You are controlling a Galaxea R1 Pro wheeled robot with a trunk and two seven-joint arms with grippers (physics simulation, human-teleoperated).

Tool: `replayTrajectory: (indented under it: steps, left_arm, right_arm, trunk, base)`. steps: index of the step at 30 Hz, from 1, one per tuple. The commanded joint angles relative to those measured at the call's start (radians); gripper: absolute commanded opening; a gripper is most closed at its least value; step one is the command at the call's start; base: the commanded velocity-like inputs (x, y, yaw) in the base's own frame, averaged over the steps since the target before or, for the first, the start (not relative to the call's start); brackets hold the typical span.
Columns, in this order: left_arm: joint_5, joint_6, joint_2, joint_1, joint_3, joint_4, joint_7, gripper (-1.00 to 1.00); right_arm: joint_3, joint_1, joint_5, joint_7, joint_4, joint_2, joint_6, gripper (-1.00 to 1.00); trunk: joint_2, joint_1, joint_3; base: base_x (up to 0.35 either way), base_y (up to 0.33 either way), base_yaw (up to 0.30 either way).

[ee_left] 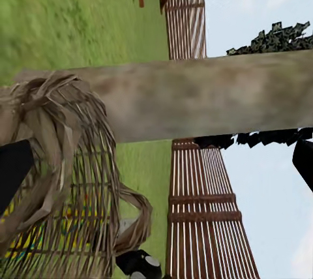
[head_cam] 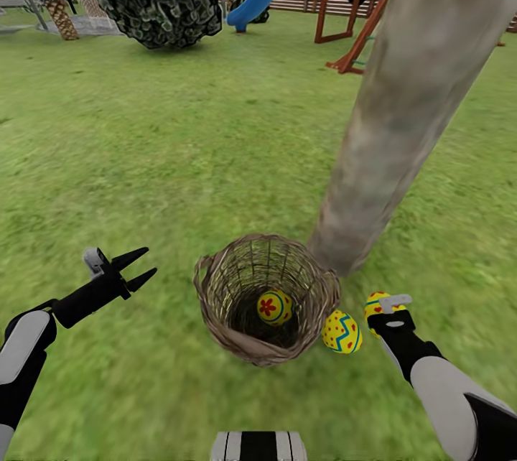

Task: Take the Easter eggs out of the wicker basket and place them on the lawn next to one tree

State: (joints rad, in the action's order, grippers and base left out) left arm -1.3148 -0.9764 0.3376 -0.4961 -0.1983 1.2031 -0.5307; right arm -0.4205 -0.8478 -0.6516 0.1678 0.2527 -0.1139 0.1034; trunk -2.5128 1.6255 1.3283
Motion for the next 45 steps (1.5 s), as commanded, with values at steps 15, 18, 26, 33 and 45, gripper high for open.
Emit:
replayTrajectory:
  steps: [15,18,26,33,45]
  left_arm:
    - [0.002,-0.005,0.000,-0.001,-0.001,0.000,-0.004,1.00]
    - [0.002,-0.005,0.000,-0.001,-0.001,0.000,-0.005,1.00]
    - [0.002,-0.005,-0.001,-0.001,-0.001,0.000,-0.005,1.00]
    - [0.002,-0.005,-0.002,-0.001,-0.001,0.000,-0.005,1.00]
    - [0.002,-0.005,-0.002,-0.001,-0.001,0.000,-0.005,1.00]
  right_arm:
    - [-0.003,-0.023,-0.005,0.005,-0.005,-0.019,0.047,-1.00]
    - [-0.003,-0.023,-0.005,0.005,-0.006,-0.020,0.045,-1.00]
    - [-0.004,-0.022,-0.006,-0.004,0.002,-0.019,0.032,-1.00]
    - [-0.004,-0.022,-0.008,-0.008,0.003,-0.020,0.032,-1.00]
    - [-0.003,-0.022,-0.008,-0.008,0.003,-0.020,0.032,-1.00]
  trunk:
    - [-0.004,0.006,0.059]
    - [-0.005,0.008,0.070]
    - [-0.006,0.011,0.101]
    - [-0.008,0.015,0.128]
    - [-0.011,0.020,0.175]
  base:
    - [0.000,0.000,0.000]
    - [0.000,0.000,0.000]
    - [0.000,0.000,0.000]
    - [0.000,0.000,0.000]
    - [0.000,0.000,0.000]
